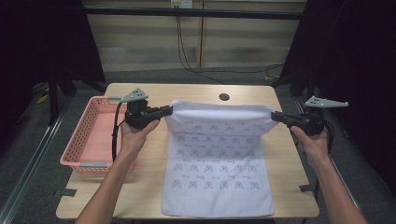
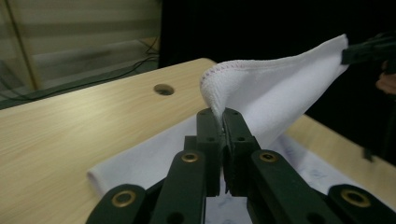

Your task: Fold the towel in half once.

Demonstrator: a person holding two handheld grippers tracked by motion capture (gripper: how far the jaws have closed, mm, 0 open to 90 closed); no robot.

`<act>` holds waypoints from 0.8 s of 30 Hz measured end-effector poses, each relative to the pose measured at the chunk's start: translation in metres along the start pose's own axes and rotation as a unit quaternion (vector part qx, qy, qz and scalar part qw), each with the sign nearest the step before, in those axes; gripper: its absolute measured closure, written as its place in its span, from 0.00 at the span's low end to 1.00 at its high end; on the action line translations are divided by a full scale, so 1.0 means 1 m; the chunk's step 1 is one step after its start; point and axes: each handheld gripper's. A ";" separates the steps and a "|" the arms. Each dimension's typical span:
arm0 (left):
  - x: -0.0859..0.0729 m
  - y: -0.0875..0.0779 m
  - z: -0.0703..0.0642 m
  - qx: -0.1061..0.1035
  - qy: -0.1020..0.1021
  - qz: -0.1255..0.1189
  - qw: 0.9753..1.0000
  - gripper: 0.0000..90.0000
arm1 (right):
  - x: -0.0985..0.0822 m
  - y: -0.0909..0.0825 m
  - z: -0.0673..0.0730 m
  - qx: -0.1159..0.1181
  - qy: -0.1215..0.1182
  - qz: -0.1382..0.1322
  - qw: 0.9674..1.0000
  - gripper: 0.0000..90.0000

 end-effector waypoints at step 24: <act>-0.121 -0.017 -0.076 -0.082 0.006 0.151 0.985 0.93 | -0.135 -0.020 0.031 0.016 -0.001 0.126 0.992 0.96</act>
Point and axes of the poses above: each handheld gripper's, and its own axes: y roughly forward along the jaws, x roughly out of its top, z roughly to its left, and after that the axes turned 14 degrees about y, right-handed
